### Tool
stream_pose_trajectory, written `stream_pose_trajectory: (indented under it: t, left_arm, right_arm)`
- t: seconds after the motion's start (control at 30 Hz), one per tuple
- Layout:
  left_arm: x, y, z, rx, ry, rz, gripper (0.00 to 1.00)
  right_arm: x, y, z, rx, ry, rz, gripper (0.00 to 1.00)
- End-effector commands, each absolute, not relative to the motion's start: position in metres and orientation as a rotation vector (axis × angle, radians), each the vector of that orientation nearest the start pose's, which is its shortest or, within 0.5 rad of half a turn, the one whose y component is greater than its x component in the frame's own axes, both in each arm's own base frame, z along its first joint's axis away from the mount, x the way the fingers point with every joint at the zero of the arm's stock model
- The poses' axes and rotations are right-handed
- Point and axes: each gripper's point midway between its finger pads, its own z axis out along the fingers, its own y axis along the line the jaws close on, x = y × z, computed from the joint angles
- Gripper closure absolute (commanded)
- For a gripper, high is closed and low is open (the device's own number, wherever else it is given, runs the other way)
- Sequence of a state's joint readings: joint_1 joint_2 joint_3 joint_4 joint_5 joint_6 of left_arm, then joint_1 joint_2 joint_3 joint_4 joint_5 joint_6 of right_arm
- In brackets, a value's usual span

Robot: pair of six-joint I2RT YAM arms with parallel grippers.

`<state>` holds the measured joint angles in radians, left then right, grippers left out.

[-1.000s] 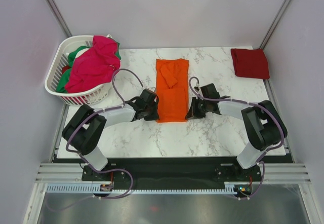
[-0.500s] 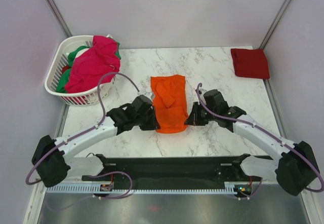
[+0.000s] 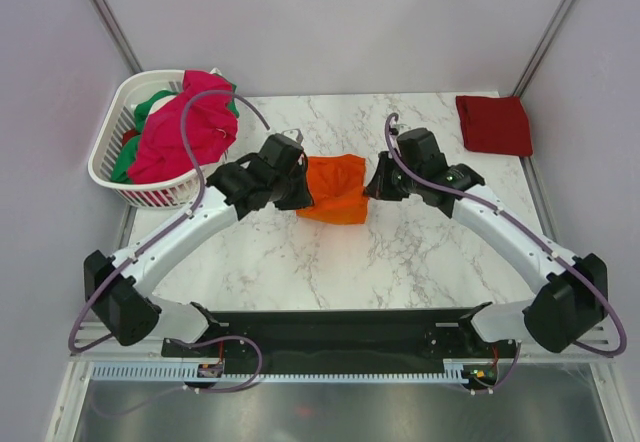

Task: Fold and stack the t-shirts
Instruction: Fold the tshirt

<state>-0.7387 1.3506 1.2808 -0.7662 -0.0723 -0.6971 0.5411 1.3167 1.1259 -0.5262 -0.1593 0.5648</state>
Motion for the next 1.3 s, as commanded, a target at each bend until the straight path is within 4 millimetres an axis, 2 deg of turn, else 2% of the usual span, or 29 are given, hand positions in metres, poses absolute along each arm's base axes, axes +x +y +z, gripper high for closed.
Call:
stream_pose_trajectory:
  t: [0.0,0.03,0.2,0.37,0.4,0.43,0.47,0.5,0.53,0.63,0.67,0.7,0.73,0.77,0.8,0.83,0.87,0.9,0.93,0.97,1.0,1.03,1.07,1.1,1.13,1.17,1.2,1.23,1.27]
  left_arm:
    - [0.287,-0.238,0.221,0.064,2.443,-0.470,0.87]
    - [0.294,-0.238,0.219,0.065,2.449,-0.463,0.87]
    - [0.334,-0.242,0.207,0.066,2.487,-0.442,0.87]
    - [0.365,-0.243,0.192,0.072,2.517,-0.418,0.87]
    - [0.373,-0.241,0.193,0.058,2.510,-0.418,0.87]
    - [0.378,-0.241,0.181,0.055,2.538,-0.400,0.87]
    - [0.384,-0.238,0.179,0.048,2.540,-0.398,0.87]
    - [0.389,-0.242,0.180,0.054,2.539,-0.420,0.87]
    - [0.393,-0.243,0.171,0.054,2.559,-0.417,0.87]
    - [0.409,-0.241,0.168,0.039,2.560,-0.418,0.87]
    - [0.418,-0.241,0.161,0.030,2.573,-0.426,0.87]
    - [0.424,-0.241,0.159,0.024,2.574,-0.432,0.86]
    - [0.428,-0.242,0.155,0.025,2.582,-0.443,0.86]
    - [0.437,-0.240,0.139,0.010,2.611,-0.431,0.86]
    - [0.449,-0.242,0.142,0.007,2.593,-0.441,0.80]
    - [0.457,-0.244,0.139,0.021,2.591,-0.456,0.72]
    - [0.480,-0.243,0.156,0.013,2.531,-0.481,0.61]
    - [0.493,-0.243,0.124,0.001,2.582,-0.470,0.47]
    - [0.501,-0.243,0.121,-0.022,2.595,-0.495,0.40]
    - [0.511,-0.242,0.116,-0.043,2.599,-0.524,0.35]
    - [0.535,-0.237,0.119,-0.073,2.560,-0.562,0.31]
    - [0.541,-0.237,0.122,-0.107,2.558,-0.607,0.30]
    - [0.552,-0.229,0.134,-0.136,2.519,-0.624,0.28]
    - [0.554,-0.224,0.143,-0.155,2.499,-0.631,0.27]
    - [0.555,-0.220,0.151,-0.166,2.484,-0.631,0.27]
    - [0.553,-0.213,0.150,-0.180,2.491,-0.596,0.27]
    - [0.550,-0.210,0.158,-0.174,2.481,-0.577,0.27]
    - [0.545,-0.204,0.180,-0.162,2.444,-0.547,0.28]
    - [0.534,-0.203,0.175,-0.157,2.469,-0.526,0.30]
  right_arm:
    - [0.321,0.227,0.214,-0.072,2.336,0.658,1.00]
    - [0.329,0.226,0.208,-0.074,2.351,0.639,1.00]
    - [0.359,0.232,0.203,-0.070,2.363,0.614,1.00]
    - [0.383,0.232,0.194,-0.058,2.377,0.595,1.00]
    - [0.392,0.232,0.190,-0.050,2.386,0.590,1.00]
    - [0.395,0.232,0.188,-0.048,2.389,0.591,1.00]
    - [0.399,0.232,0.186,-0.046,2.393,0.588,1.00]
    - [0.405,0.232,0.182,-0.042,2.398,0.583,1.00]
    - [0.410,0.229,0.179,-0.034,2.403,0.575,1.00]
    - [0.425,0.227,0.167,-0.014,2.425,0.568,1.00]
    - [0.429,0.227,0.162,-0.010,2.433,0.564,1.00]
    - [0.437,0.228,0.153,-0.004,2.448,0.561,1.00]
    - [0.443,0.227,0.149,0.002,2.453,0.558,0.96]
    - [0.448,0.228,0.145,0.005,2.458,0.557,0.91]
    - [0.463,0.226,0.137,0.025,2.464,0.552,0.85]
    - [0.471,0.225,0.134,0.041,2.463,0.549,0.57]
    - [0.483,0.222,0.132,0.060,2.455,0.540,0.41]
    - [0.504,0.223,0.130,0.082,2.441,0.540,0.31]
    - [0.520,0.215,0.131,0.125,2.426,0.557,0.19]
    - [0.534,0.212,0.130,0.147,2.416,0.572,0.16]
    - [0.558,0.204,0.139,0.180,2.390,0.584,0.15]
    - [0.566,0.205,0.146,0.177,2.375,0.618,0.14]
    - [0.574,0.204,0.155,0.172,2.353,0.638,0.13]
    - [0.584,0.197,0.173,0.168,2.306,0.652,0.13]
    - [0.586,0.195,0.183,0.163,2.285,0.653,0.11]
    - [0.585,0.189,0.190,0.142,2.271,0.634,0.11]
    - [0.578,0.186,0.202,0.124,2.254,0.623,0.11]
    - [0.573,0.184,0.205,0.109,2.251,0.615,0.11]
    - [0.565,0.186,0.206,0.087,2.252,0.631,0.11]
